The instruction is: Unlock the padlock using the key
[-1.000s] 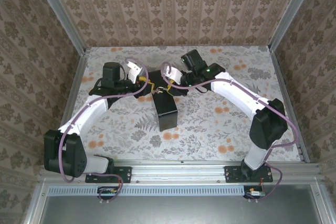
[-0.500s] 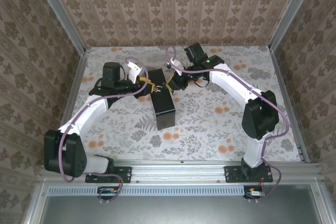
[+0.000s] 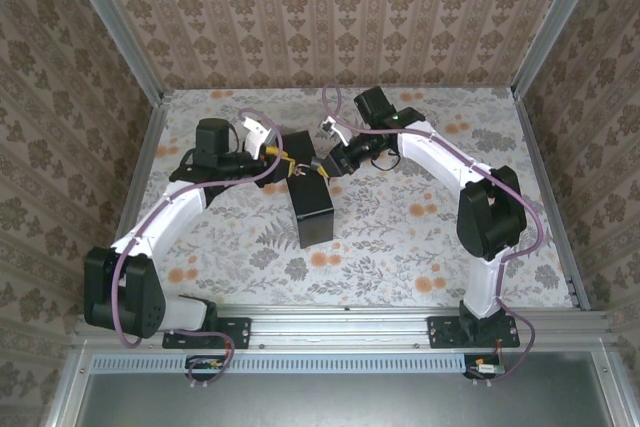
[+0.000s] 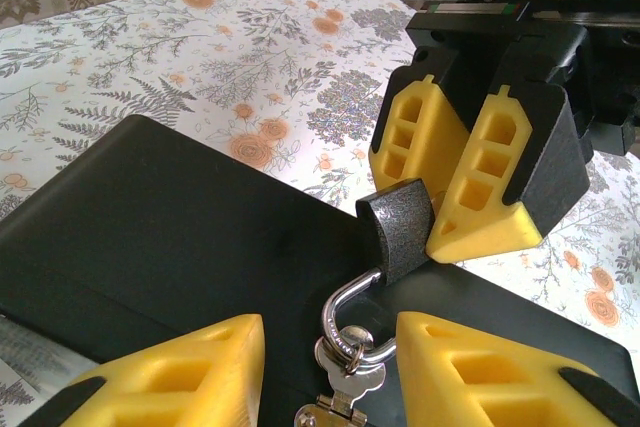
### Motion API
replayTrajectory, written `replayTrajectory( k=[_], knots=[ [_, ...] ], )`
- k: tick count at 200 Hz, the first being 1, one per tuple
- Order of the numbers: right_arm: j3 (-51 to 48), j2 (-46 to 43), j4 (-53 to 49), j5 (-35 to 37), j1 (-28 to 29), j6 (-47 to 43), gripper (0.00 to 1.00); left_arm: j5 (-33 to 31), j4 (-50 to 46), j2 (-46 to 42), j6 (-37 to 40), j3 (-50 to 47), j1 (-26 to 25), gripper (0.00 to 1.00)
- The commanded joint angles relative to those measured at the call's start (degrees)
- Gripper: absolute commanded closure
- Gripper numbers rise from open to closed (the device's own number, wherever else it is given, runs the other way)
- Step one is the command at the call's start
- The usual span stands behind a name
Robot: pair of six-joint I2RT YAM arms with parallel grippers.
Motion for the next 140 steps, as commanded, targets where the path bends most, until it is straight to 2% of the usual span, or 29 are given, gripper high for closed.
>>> replayTrajectory(
  k=[1, 92, 140],
  knots=[
    [-1.2, -0.7, 1.7, -1.2, 0.3, 2.3, 0.74, 0.3, -0.5, 0.6, -0.5, 0.5, -0.5, 0.61],
    [-2.1, -3.3, 7.9, 1.9, 0.3, 6.2, 0.68, -1.3, -1.6, 1.0, 0.1, 0.0, -0.6, 0.61],
    [-2.7, -3.6, 9.6, 1.4, 0.6, 5.6, 0.71, -1.8, -1.8, 0.6, 0.1, -0.7, -0.6, 0.61]
  ],
)
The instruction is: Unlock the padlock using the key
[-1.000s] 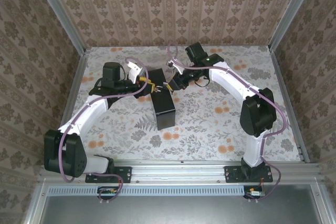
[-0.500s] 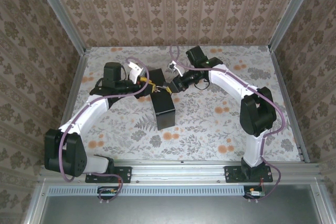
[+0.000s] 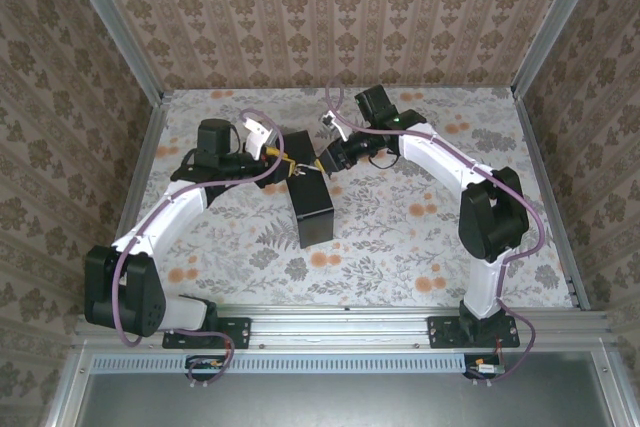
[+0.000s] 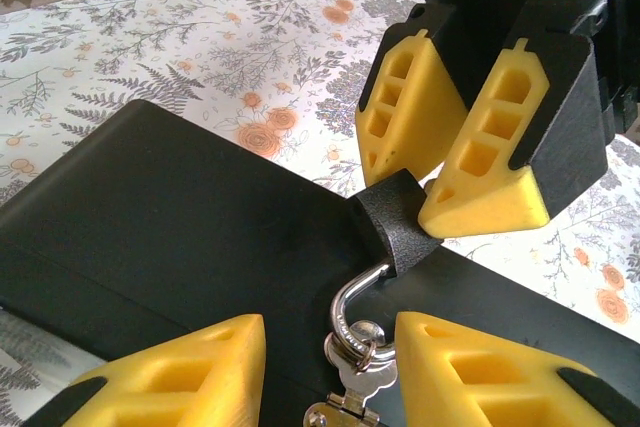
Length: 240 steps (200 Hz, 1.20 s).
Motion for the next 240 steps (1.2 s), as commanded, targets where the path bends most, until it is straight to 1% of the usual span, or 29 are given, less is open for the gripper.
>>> replayTrajectory(
  k=[1, 60, 75, 100, 113, 129, 152, 170, 181, 195, 203, 215, 227, 240],
  knots=[
    [-1.0, -2.6, 2.0, -0.3, 0.5, 0.1, 0.71, -0.2, -1.2, 0.3, 0.1, -0.7, -0.3, 0.61],
    [-1.4, -2.6, 0.8, -1.8, 1.9, -2.4, 0.78, -0.4, -1.3, 0.0, 0.2, -0.9, -0.2, 0.61],
    [-2.1, -3.2, 0.9, -2.5, 2.2, -2.3, 0.78, -0.5, -1.3, 0.1, 0.2, -1.0, -0.2, 0.61],
    [-3.6, -4.6, 2.5, -1.7, 2.8, -2.0, 0.76, -0.8, -1.1, 0.4, 0.0, -1.1, -0.1, 0.61],
    [-3.5, -4.7, 2.5, -0.8, 3.0, -2.0, 0.8, -0.9, -1.1, 0.4, -0.1, -1.2, 0.0, 0.61],
    [-3.5, -4.7, 2.9, 0.3, 3.0, -1.1, 0.89, -1.7, -1.0, 0.2, -0.5, -1.2, 0.1, 0.61],
    [-3.2, -5.0, 3.4, 1.0, 3.0, 1.6, 0.95, -6.4, -0.2, -0.6, -3.3, -1.6, 1.1, 0.61],
    [-4.2, -6.2, 4.5, 3.7, 3.6, 5.1, 1.0, -14.2, 1.6, -0.7, -7.5, -2.1, 2.0, 0.59],
    [-5.8, -7.5, 6.1, 5.7, 4.3, 7.5, 1.0, -17.3, 3.5, -0.1, -10.1, -2.3, 2.3, 0.59],
    [-7.5, -9.0, 7.4, 9.1, 5.5, 10.9, 1.0, -18.9, 5.5, 1.5, -12.2, -1.7, 2.3, 0.6],
    [-8.2, -9.8, 7.4, 11.3, 6.2, 12.7, 1.0, -20.8, 6.0, 2.4, -13.1, -0.9, 1.9, 0.61],
    [-9.1, -11.1, 7.4, 14.8, 7.3, 14.8, 1.0, -23.4, 5.0, 3.6, -12.4, 0.9, 0.9, 0.61],
    [-10.1, -12.6, 7.7, 18.5, 8.5, 17.1, 1.0, -27.6, 4.4, 4.5, -12.0, 2.2, -0.2, 0.61],
    [-11.2, -14.1, 8.7, 22.1, 9.4, 19.9, 1.0, -29.9, 4.5, 5.7, -12.1, 3.5, -0.2, 0.61]
  ],
)
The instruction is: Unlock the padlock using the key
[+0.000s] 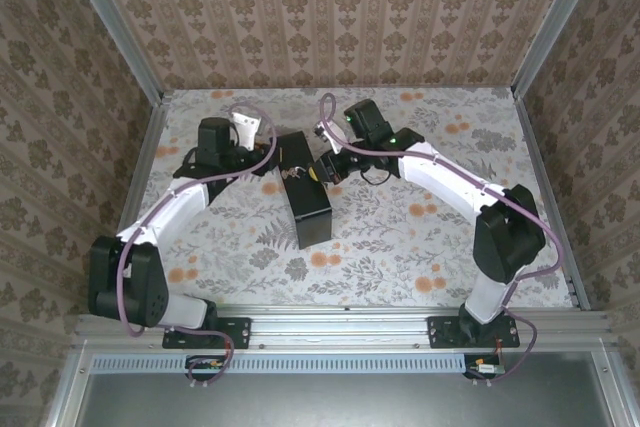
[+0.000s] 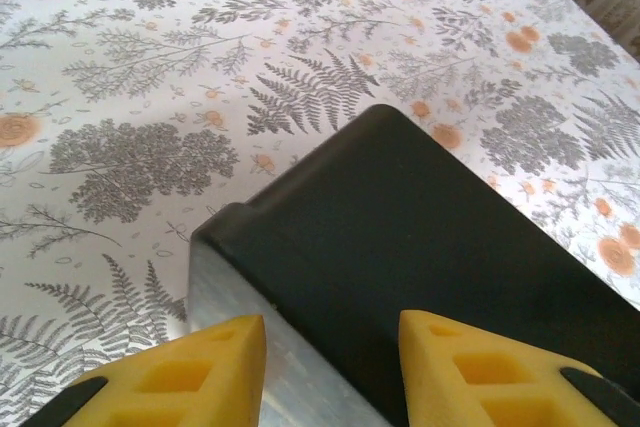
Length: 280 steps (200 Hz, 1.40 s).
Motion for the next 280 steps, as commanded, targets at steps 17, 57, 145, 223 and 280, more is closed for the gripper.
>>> replayTrajectory(
  k=[17, 57, 145, 223, 280],
  knots=[
    [-3.3, -6.2, 3.2, 12.3, 2.9, 11.5, 1.0, -13.9, 0.3, 4.4, -1.6, 4.8, -0.7, 0.6],
    [-4.7, -6.3, 5.8, 16.1, 4.9, 15.7, 1.0, -11.9, 2.0, 11.2, -1.2, 11.3, 1.1, 0.58],
    [-3.4, -6.2, 9.3, 31.4, 9.0, 29.7, 1.0, 3.0, 0.8, 18.3, -0.6, 17.6, 0.5, 0.61],
    [2.3, -0.8, 8.6, 35.8, 12.0, 36.1, 1.0, 7.4, -3.5, 17.1, 2.0, 16.2, 1.0, 0.76],
    [3.9, 2.7, 6.3, 34.7, 12.6, 37.5, 1.0, 8.1, -3.7, 17.3, 1.3, 15.5, 1.5, 0.8]
  ],
)
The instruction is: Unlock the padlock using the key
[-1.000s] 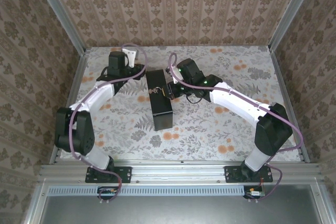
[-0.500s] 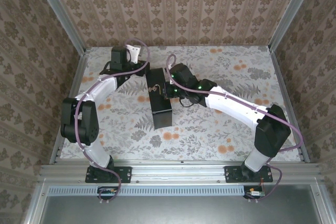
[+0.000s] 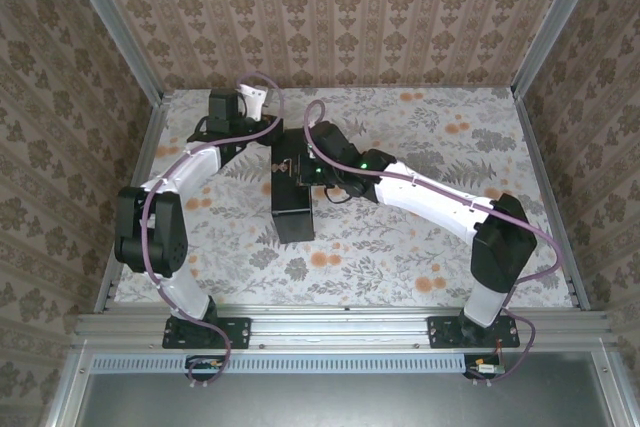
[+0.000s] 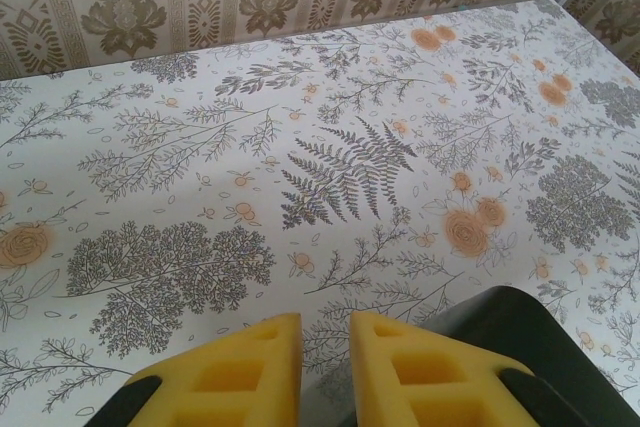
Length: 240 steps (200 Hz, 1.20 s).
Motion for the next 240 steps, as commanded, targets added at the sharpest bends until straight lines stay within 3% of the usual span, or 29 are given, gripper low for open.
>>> replayTrajectory(
  k=[1, 49, 121, 150, 177, 209, 240],
  knots=[
    [1.9, 2.3, 1.6, 2.2, -0.5, 2.0, 1.0, 4.1, -5.8, -0.5, 0.4, -1.1, -0.4, 0.8],
    [0.9, 3.0, 3.3, -0.4, -1.3, 6.5, 1.0, 4.0, -6.8, -0.9, 0.1, -1.4, 0.8, 0.81],
    [-5.8, -2.0, 10.6, 19.2, 2.2, 12.1, 1.0, 13.9, -10.9, -1.3, -2.2, 0.1, 0.7, 0.84],
    [-3.7, 0.2, 11.7, 18.1, 2.8, 14.0, 1.0, 15.5, -12.7, -1.9, -1.3, -0.6, 0.4, 0.84],
    [-3.0, 0.2, 10.7, 17.8, 2.9, 13.4, 1.0, 13.2, -12.0, -2.6, -1.8, -1.8, 0.9, 0.83],
    [-6.7, -4.5, 11.0, 18.9, -0.6, 9.0, 1.0, 11.6, -10.1, -3.3, -2.7, -1.5, 1.4, 0.76],
    [-13.0, -11.3, 10.9, 13.6, -8.2, 3.7, 1.0, 10.3, -12.0, -4.5, -2.2, 1.9, 1.4, 0.72]
  ],
)
